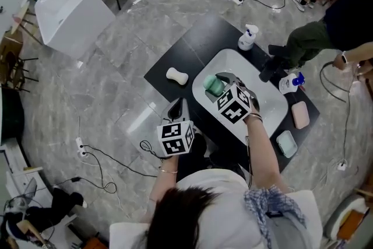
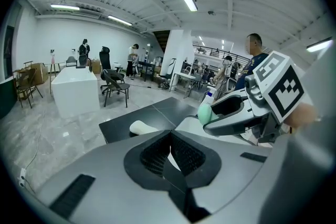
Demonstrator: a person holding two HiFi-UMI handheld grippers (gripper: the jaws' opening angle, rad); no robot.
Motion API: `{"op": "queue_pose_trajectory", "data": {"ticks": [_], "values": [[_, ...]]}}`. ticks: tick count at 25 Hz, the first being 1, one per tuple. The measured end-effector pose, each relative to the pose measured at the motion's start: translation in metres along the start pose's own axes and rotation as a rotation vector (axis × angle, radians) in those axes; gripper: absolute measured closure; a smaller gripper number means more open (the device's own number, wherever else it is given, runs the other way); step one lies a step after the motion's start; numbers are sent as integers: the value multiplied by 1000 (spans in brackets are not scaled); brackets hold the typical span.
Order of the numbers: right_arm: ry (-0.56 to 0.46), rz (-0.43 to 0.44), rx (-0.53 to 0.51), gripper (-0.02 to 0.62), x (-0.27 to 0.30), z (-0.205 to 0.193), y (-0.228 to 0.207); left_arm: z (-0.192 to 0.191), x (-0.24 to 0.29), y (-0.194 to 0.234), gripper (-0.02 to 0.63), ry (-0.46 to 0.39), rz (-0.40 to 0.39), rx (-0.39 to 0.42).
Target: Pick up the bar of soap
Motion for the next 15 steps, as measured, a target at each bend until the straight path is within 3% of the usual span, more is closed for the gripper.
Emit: {"op": "queue_pose_trajectory", "data": {"ticks": [15], "values": [[57,15,-12,330,65,43,-13,6,31,58,597,20,0,-32]]}}
Point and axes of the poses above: the fingertips, and each gripper's own axes: x forward along the fingers, y to its left, z out of its top, the point moved 3 cm from there along -x, backward along the fingers, and after that the axes turned 12 degrees about x, right-handed, at the moved point
